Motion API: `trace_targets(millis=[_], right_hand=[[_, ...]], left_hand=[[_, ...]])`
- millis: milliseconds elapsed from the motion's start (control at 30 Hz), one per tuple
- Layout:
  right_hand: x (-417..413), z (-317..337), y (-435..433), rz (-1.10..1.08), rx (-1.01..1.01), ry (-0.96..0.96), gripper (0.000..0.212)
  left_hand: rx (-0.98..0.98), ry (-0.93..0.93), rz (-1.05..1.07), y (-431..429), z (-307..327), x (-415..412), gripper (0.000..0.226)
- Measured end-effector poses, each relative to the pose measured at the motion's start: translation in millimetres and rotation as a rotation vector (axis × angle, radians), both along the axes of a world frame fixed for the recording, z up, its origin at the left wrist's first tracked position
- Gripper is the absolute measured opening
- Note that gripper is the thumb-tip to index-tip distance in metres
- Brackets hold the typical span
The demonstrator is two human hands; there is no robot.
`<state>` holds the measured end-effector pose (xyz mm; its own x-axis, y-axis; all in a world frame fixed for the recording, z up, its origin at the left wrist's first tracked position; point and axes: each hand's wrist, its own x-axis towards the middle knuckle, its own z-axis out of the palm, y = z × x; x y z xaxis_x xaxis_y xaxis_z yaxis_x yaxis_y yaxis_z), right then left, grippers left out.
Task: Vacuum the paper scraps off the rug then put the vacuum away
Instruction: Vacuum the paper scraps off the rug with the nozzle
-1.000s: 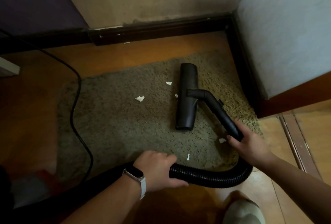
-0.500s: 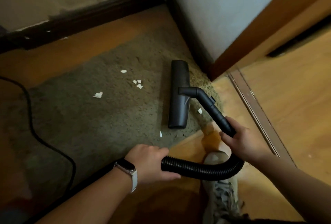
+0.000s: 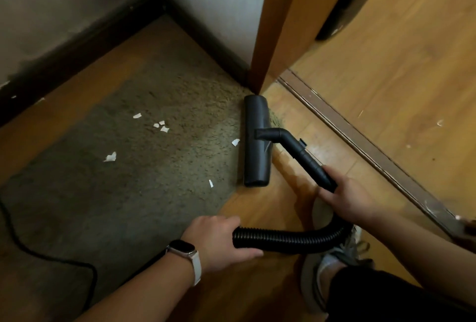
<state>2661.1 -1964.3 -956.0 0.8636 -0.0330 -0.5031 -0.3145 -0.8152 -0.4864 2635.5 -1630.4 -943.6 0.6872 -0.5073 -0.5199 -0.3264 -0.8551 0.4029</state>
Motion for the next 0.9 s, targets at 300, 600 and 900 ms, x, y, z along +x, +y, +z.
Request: trace_targets(millis=[300,600,900], right_hand=[[8.8,-16.3,9.7,0.000,0.003,0.060,0.026],[27.7,-26.6,20.9,0.117,0.027,0.082,0.031],[60.2,-26.4,46.8,0.281,-0.033,0.042,0.026]], left_hand=[[0.021,0.051,0.076,3.7,-1.6,3.1,0.068],[0.004,0.033,0.066,8.1,-4.0,3.0,0.064],[-0.012,0.018,0.117,22.3,-1.0,7.5,0.067]])
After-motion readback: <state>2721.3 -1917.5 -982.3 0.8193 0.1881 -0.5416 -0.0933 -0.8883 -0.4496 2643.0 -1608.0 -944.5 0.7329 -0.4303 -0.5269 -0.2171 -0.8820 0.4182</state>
